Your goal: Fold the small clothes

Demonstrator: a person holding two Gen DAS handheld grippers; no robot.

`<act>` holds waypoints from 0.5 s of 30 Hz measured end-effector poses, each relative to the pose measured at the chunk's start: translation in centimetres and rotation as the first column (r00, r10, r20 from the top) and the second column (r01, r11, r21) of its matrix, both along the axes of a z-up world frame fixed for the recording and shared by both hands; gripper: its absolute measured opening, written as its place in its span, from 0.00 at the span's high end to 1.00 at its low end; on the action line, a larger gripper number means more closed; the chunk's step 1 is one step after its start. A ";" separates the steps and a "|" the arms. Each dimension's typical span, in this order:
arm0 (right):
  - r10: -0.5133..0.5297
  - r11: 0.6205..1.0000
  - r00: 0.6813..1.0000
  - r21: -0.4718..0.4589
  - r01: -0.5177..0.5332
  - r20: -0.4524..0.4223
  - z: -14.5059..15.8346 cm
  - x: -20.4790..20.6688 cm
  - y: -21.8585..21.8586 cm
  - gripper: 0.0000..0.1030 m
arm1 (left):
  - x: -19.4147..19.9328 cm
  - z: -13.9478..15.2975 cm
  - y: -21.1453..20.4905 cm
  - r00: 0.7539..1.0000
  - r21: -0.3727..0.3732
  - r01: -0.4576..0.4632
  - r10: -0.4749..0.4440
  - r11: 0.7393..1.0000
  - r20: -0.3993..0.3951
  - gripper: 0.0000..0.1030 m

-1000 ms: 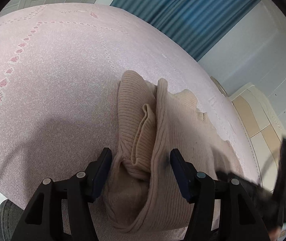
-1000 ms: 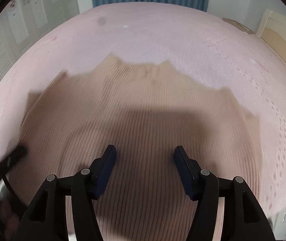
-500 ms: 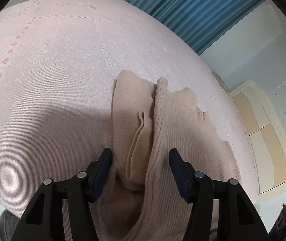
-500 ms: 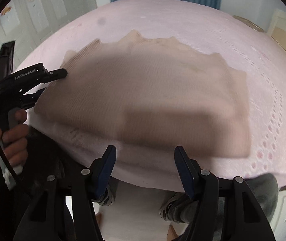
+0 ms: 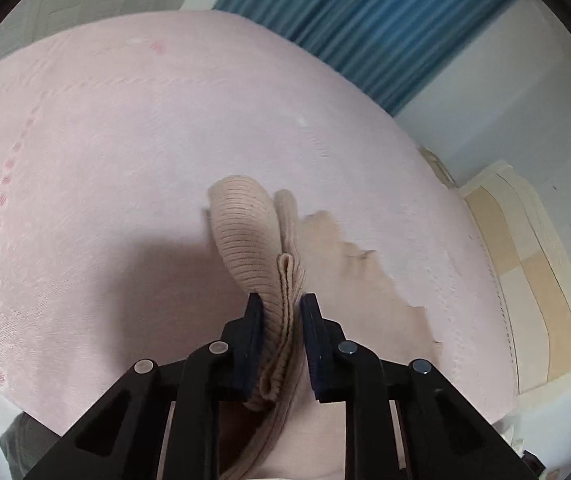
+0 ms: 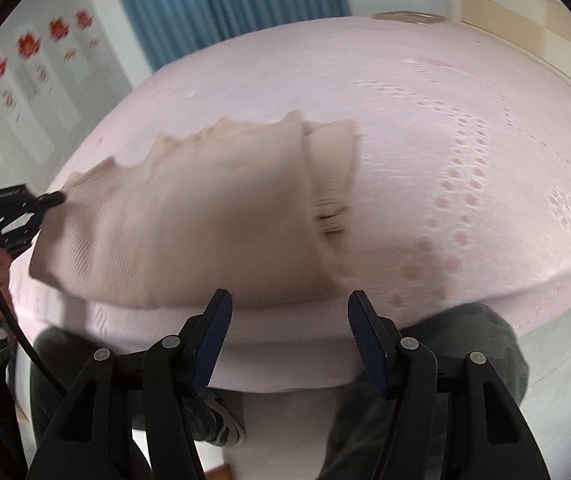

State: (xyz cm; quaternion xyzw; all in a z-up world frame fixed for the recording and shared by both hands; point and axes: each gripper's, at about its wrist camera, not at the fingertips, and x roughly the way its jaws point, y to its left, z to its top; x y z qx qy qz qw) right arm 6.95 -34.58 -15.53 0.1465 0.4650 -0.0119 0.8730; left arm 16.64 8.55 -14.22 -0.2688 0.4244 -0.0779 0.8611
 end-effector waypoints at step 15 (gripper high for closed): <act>-0.138 0.980 0.990 0.148 0.135 0.014 -1.2 -4.0 -7.9 0.42 | 0.3 4.1 -21.1 0.936 0.009 0.351 -0.351 0.936 0.032 0.98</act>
